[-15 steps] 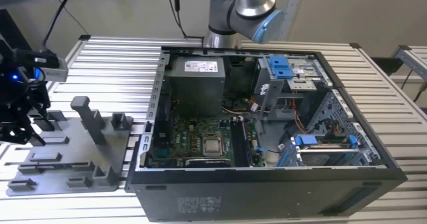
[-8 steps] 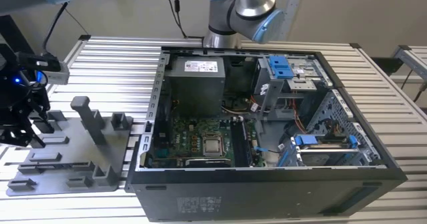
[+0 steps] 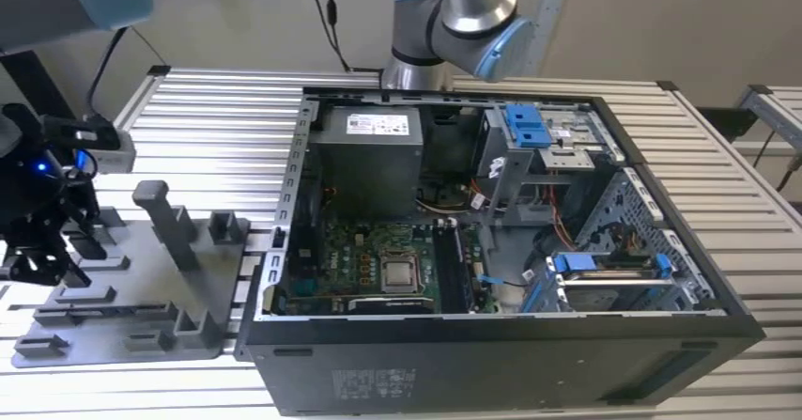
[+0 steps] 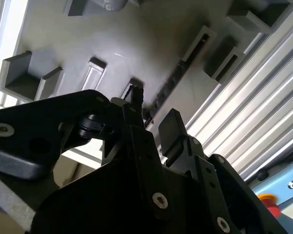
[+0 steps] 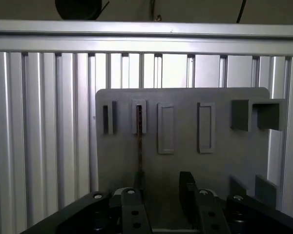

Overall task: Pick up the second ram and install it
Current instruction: 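Pick up the second ram and move it above second insertion slot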

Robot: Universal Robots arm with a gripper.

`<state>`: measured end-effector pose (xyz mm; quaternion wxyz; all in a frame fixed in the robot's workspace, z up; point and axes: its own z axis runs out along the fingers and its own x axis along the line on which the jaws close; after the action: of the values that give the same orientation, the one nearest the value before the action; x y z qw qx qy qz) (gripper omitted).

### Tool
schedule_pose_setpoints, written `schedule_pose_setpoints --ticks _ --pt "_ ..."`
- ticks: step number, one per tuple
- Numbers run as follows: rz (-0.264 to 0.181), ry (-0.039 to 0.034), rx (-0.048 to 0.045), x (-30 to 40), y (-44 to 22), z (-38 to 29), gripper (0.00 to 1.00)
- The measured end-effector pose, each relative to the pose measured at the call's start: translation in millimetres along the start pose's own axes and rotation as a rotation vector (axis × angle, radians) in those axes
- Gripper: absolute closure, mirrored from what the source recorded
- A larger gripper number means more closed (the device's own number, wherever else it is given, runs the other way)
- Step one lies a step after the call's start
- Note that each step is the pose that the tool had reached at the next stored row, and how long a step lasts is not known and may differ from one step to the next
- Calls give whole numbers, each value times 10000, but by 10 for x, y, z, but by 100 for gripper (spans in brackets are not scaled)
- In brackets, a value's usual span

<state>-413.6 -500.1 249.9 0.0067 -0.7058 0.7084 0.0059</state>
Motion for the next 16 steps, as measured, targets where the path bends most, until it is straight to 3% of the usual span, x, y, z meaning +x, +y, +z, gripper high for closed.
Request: schedule_pose_setpoints --ticks 9,16 --pt "-33 0 0 63 43 163 58" --pt "-92 0 63 104 49 273 58"
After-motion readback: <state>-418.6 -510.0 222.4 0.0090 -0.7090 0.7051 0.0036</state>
